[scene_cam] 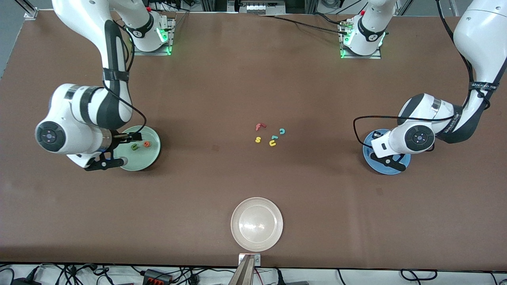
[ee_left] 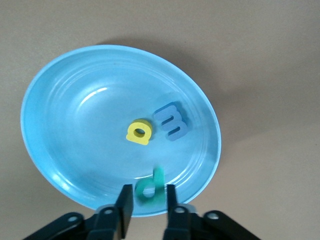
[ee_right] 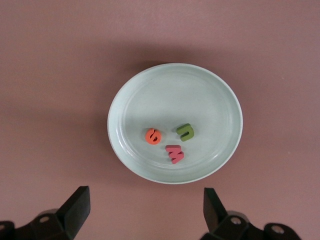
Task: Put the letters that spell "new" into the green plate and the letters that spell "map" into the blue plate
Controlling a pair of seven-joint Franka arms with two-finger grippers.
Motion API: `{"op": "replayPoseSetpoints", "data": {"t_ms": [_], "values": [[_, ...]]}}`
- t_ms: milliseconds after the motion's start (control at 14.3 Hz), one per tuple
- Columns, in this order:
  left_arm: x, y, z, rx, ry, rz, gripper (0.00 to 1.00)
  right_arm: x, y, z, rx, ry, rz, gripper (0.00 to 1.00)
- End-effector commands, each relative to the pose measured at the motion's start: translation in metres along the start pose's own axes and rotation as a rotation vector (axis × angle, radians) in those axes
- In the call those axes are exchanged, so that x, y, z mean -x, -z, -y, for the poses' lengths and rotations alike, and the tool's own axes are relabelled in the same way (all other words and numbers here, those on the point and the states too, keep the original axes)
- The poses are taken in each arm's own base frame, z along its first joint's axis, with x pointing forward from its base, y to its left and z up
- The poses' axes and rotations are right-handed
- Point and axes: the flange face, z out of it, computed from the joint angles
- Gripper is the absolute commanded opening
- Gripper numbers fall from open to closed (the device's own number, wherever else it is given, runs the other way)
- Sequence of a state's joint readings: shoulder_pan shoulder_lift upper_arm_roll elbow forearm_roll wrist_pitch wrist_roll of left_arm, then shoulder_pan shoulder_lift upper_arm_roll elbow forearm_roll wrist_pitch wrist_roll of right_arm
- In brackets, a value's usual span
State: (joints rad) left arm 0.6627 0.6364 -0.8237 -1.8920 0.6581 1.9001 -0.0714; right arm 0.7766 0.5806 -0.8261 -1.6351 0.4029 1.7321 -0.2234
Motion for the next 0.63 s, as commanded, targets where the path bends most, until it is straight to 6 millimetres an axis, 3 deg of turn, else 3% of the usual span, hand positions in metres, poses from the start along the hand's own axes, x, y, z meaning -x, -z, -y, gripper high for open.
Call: {"op": "replayPoseSetpoints", "data": {"t_ms": [0, 210, 420, 560], "values": [[0.003, 0.016, 0.000, -0.034, -0.008, -0.020, 1.00, -0.001, 0.020, -0.001, -0.057, -0.082, -0.010, 1.00], [-0.001, 0.043, -0.012, -0.037, -0.016, -0.060, 1.00, -0.001, 0.033, -0.005, -0.079, -0.095, -0.027, 1.00], [0.000, 0.103, -0.020, -0.062, -0.009, -0.039, 1.00, -0.003, 0.036, -0.001, -0.089, -0.138, -0.031, 1.00], [0.004, 0.146, -0.028, -0.060, -0.007, -0.043, 1.00, -0.003, 0.054, 0.005, -0.115, -0.170, -0.046, 1.00]]}}
